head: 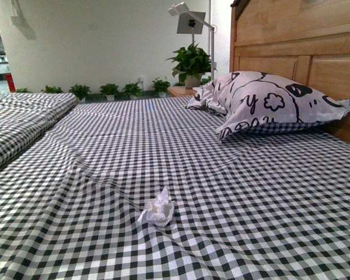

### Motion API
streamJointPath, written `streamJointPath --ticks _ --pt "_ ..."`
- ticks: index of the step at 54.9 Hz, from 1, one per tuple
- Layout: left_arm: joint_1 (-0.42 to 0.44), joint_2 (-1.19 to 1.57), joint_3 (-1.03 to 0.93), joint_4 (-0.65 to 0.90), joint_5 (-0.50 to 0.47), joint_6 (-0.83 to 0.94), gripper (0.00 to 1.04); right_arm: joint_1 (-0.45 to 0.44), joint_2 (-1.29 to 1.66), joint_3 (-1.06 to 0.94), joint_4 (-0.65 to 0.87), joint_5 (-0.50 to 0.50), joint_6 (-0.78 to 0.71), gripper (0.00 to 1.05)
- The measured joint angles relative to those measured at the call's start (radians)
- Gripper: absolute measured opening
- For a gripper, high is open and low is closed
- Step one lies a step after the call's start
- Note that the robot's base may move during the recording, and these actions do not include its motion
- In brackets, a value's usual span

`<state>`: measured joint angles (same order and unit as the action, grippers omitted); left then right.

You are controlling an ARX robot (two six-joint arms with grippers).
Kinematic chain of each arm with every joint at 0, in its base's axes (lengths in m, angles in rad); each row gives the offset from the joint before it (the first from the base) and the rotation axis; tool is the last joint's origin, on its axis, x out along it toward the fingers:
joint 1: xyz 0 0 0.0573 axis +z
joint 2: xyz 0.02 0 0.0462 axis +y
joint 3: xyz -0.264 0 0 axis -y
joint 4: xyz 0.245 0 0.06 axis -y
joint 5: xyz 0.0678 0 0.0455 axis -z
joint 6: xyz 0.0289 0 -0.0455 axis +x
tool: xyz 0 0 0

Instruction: Clean up trash

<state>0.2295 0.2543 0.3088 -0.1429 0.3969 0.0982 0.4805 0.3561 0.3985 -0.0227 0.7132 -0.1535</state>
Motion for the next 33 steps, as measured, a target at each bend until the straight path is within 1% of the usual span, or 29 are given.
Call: streamJointPath --ticks 2,4,11,18,21,24,28,33 --pt "0.022 0.03 0.012 -0.028 0.027 0.015 0.28 0.0 0.003 0.0 0.0 -0.007 0.0 0.2" --pt "0.033 0.069 0.012 -0.019 0.043 0.04 0.28 0.002 0.003 0.0 0.0 -0.009 0.0 0.2" --pt "0.059 0.317 0.039 0.15 0.126 0.191 0.28 0.0 0.002 0.0 0.0 -0.001 0.0 0.2" --pt "0.073 0.531 0.096 0.215 0.203 0.372 0.28 0.0 0.002 0.0 0.0 -0.002 0.0 0.2" --pt "0.077 0.619 0.129 0.206 0.226 0.459 0.28 0.0 0.002 0.0 0.0 -0.002 0.0 0.2" --pt "0.077 0.727 0.183 0.143 0.255 0.579 0.28 0.0 0.002 0.0 0.0 -0.002 0.0 0.2" --pt "0.076 0.802 0.227 0.07 0.254 0.671 0.28 0.0 0.002 0.0 0.0 -0.002 0.0 0.2" --pt "0.066 0.877 0.269 -0.002 0.232 0.774 0.28 0.0 0.002 0.0 0.0 -0.002 0.0 0.2"
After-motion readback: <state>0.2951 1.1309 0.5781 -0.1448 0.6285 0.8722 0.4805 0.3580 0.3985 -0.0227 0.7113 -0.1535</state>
